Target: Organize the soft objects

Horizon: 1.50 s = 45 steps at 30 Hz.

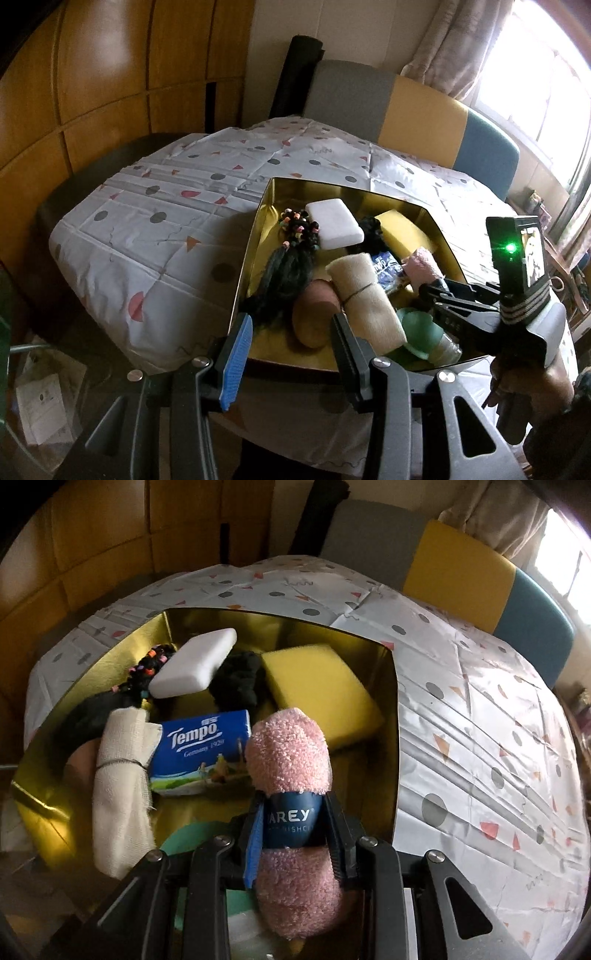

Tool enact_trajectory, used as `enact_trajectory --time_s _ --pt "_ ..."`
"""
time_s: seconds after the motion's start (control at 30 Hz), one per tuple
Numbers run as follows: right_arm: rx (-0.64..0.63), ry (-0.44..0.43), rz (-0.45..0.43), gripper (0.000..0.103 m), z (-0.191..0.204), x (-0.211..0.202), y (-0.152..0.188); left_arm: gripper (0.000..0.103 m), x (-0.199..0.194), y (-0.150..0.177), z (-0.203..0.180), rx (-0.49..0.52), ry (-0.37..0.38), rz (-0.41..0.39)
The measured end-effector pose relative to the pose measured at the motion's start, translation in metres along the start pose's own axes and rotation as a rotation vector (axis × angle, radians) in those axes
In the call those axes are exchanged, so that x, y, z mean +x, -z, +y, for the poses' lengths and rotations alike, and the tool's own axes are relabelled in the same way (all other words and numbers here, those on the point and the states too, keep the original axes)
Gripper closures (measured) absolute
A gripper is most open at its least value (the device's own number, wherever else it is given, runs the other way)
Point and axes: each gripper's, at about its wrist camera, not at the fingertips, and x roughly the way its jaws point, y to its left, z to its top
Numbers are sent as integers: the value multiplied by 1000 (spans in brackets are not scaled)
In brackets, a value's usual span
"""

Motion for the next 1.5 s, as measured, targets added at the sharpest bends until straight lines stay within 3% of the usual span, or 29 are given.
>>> enact_trajectory --time_s 0.43,0.5,0.97,1.03,1.07,1.13,1.27,1.5 --pt "88 -25 -42 63 -8 -15 16 57 -5 2 -12 25 -2 -4" --pt "96 -29 -57 51 -7 -20 17 56 -7 3 -13 29 -6 -7" --pt "209 42 -206 16 -5 -84 47 55 -17 6 -18 21 -80 -48" --pt "230 56 -230 15 -5 -94 53 53 -18 7 -19 17 -94 -49" --pt "236 61 -238 14 -5 -97 56 44 -18 7 -19 15 -95 -48" --pt "246 70 -254 13 -5 -104 60 39 -21 8 -21 14 -88 -55" --pt "261 80 -268 11 -7 -113 65 39 -29 9 -27 35 -92 -102" --pt "258 93 -296 11 -4 -124 65 39 -34 8 -30 38 -185 -129"
